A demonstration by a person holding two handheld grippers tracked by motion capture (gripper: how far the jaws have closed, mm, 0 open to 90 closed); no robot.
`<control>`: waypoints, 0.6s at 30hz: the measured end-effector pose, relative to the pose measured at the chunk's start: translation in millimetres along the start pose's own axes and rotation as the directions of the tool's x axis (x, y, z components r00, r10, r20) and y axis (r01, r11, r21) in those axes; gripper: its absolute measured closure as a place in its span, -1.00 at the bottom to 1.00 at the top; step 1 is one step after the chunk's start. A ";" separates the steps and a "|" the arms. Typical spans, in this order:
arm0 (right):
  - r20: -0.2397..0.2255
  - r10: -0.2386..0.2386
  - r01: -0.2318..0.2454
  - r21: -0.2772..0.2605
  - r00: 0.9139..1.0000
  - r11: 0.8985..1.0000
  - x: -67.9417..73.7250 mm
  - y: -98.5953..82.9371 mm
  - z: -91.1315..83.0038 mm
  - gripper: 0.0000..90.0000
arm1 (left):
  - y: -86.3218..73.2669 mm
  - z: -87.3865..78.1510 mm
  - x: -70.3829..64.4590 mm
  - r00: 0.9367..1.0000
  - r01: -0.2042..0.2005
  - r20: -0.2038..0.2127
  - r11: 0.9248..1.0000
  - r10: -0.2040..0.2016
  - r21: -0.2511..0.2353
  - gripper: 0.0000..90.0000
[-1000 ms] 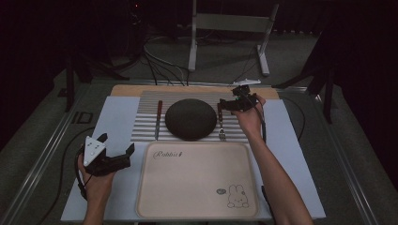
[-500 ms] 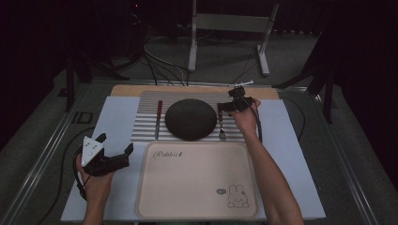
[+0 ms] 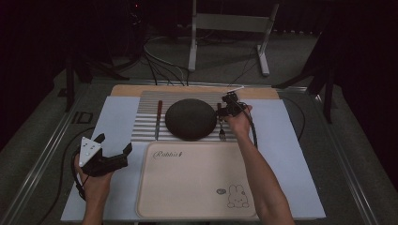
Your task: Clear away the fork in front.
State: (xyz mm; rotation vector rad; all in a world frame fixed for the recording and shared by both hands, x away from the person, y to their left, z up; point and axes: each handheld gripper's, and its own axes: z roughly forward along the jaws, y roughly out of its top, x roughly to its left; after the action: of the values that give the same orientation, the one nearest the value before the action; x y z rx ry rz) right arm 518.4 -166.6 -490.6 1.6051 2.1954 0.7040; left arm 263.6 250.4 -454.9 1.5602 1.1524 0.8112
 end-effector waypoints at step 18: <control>-0.052 -0.020 0.026 0.126 0.998 0.992 -0.6 -6.5 8.6 0.70 | -0.4 2.0 -2.7 1.000 -0.011 0.008 1.000 0.011 0.008 -1.00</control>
State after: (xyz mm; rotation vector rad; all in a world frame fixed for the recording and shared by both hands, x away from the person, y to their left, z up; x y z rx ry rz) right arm 518.0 -167.1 -501.4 1.6360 2.3334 0.6162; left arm 264.4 247.2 -455.8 1.5762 1.1437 0.8083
